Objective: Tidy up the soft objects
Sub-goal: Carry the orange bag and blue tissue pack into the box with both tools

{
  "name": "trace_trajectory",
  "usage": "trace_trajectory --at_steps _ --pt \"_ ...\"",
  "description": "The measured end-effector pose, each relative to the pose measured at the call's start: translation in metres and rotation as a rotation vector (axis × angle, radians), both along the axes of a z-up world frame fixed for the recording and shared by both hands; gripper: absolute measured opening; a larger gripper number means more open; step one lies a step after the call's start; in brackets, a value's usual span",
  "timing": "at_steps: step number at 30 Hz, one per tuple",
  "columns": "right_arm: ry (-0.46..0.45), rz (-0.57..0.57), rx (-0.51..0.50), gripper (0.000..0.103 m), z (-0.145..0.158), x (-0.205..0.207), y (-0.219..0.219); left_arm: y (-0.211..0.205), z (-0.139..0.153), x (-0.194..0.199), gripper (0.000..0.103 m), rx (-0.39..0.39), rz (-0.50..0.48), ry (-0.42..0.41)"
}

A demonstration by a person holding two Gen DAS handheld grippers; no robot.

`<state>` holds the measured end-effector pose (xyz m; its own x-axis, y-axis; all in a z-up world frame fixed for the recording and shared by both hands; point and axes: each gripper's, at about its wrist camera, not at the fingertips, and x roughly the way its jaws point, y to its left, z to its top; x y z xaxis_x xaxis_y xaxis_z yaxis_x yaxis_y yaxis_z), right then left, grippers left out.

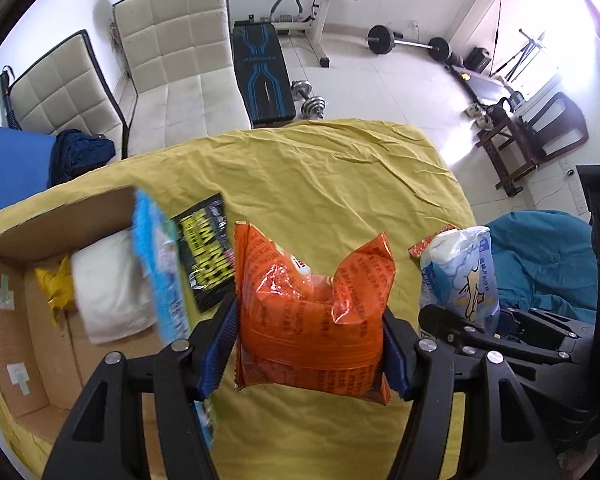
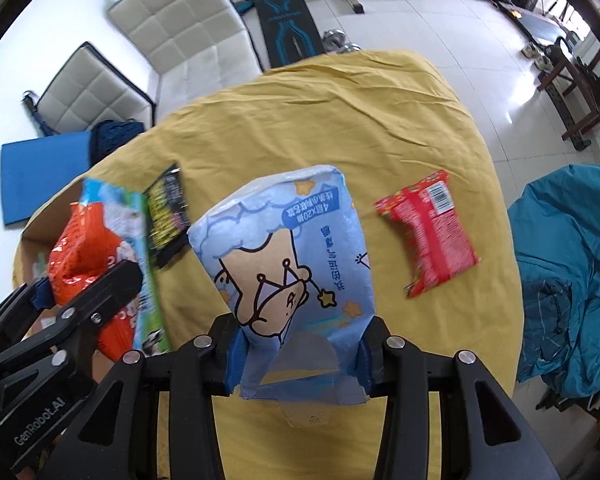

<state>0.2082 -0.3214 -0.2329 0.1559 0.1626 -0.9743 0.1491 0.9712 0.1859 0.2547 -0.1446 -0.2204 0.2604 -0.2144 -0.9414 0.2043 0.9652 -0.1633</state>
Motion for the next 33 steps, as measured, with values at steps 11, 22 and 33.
trace_trajectory --at_steps 11,22,33 --pt "-0.039 0.090 0.064 0.045 0.041 -0.027 0.122 0.111 0.043 -0.030 0.061 -0.079 0.084 -0.040" --pt "0.006 0.208 0.083 0.045 0.022 -0.022 0.267 0.270 0.029 -0.019 0.061 -0.026 0.245 0.008" --pt "0.162 0.170 0.029 0.045 -0.077 0.003 0.312 0.342 -0.078 0.018 0.061 -0.015 0.325 0.211"
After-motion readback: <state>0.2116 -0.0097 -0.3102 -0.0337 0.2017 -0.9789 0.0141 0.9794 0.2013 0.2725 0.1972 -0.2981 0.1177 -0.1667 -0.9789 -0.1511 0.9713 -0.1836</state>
